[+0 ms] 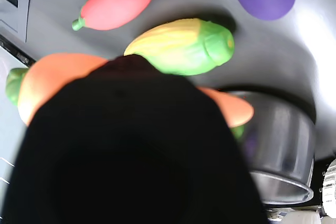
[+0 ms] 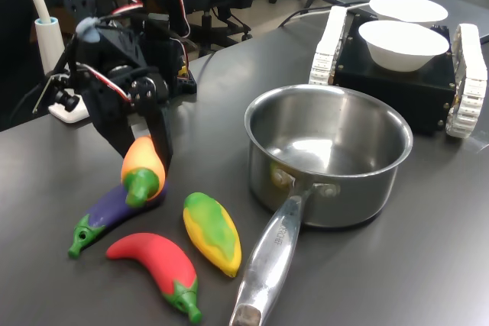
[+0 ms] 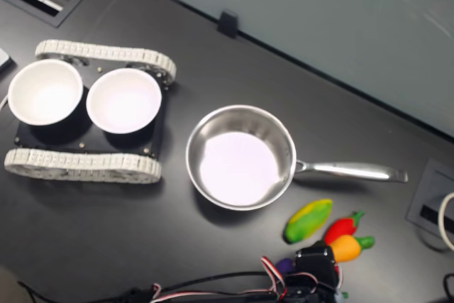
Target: Pick up the carrot and place them in the pan
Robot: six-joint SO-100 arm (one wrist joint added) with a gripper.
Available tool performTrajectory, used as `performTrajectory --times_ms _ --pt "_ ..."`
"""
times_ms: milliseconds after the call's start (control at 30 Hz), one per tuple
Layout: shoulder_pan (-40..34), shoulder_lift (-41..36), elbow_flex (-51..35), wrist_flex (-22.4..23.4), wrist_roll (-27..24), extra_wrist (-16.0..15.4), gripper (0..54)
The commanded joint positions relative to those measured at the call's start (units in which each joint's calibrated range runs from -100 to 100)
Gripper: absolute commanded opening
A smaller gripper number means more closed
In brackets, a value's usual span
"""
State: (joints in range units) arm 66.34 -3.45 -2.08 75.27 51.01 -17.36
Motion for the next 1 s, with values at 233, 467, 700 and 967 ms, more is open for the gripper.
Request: performTrajectory --times_ms 233,467,700,967 --pt "0.29 -10.34 -7.41 0.60 -6.84 -1.64 0.3" --pt "-0.63 -16.08 -2.05 -5.97 -11.72 -1.89 0.3" --pt "-2.00 -20.88 -0.69 -9.55 -19.05 -1.89 0.3" --pt "-6.70 -27.97 3.49 -11.34 -24.42 -1.47 0.3"
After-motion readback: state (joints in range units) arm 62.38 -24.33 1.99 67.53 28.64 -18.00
